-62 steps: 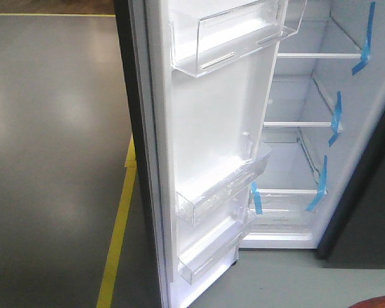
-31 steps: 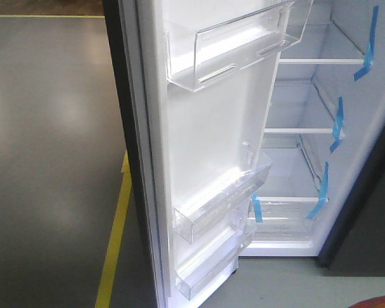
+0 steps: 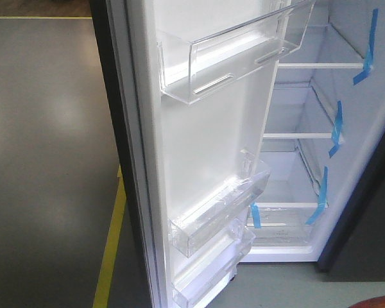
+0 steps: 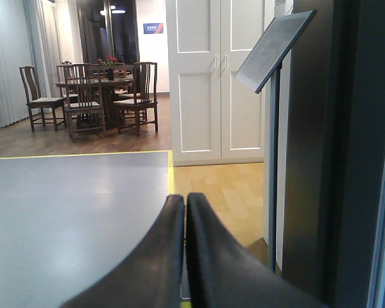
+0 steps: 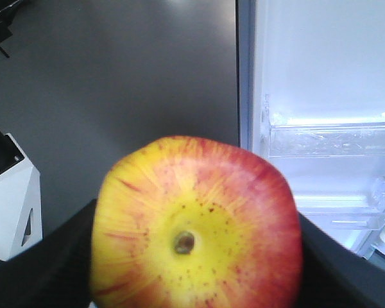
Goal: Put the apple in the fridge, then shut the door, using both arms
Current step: 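Approach the fridge door bins, stopping close to the door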
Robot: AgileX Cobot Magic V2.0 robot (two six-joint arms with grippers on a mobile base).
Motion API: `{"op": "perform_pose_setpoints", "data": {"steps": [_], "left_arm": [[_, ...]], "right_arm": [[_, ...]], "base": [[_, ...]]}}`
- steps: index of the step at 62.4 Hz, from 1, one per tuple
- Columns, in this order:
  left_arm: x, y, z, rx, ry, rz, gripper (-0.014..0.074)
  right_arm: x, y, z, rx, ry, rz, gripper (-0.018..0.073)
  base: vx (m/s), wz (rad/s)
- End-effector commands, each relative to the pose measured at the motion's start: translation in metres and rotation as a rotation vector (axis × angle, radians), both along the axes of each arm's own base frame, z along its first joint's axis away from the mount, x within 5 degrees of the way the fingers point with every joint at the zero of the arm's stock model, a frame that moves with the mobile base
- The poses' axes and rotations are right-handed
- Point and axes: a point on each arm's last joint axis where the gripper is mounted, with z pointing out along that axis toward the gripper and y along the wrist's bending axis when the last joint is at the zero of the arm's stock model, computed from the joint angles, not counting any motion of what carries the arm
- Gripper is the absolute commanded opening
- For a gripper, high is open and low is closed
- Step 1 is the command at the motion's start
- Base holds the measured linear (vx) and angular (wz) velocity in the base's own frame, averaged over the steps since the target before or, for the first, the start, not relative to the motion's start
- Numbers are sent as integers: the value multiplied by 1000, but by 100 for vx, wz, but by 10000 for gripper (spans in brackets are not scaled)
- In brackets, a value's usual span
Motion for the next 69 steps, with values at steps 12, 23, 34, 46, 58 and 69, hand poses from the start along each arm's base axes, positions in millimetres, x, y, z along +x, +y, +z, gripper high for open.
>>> {"op": "perform_pose_setpoints", "data": {"steps": [12,23,34,46,58,69], "left_arm": [[-1,1,0,-7,-67,5,-6],[-1,1,0,-7,-67,5,-6],[-1,1,0,-7,-67,5,-6],[-1,1,0,-7,-67,5,-6],[-1,1,0,-7,-67,5,-6],[-1,1,0,-7,-67,5,-6]], "right_arm": [[3,2,14,69,-61,-14,395],[3,2,14,69,-61,-14,395],[3,2,14,69,-61,-14,395],[3,2,14,69,-61,-14,395],[3,2,14,69,-61,-14,395],[3,2,14,69,-61,-14,395]], "base": [[6,-2],[6,-4],[5,-5],[4,-2],[4,-2],[4,-1]]}}
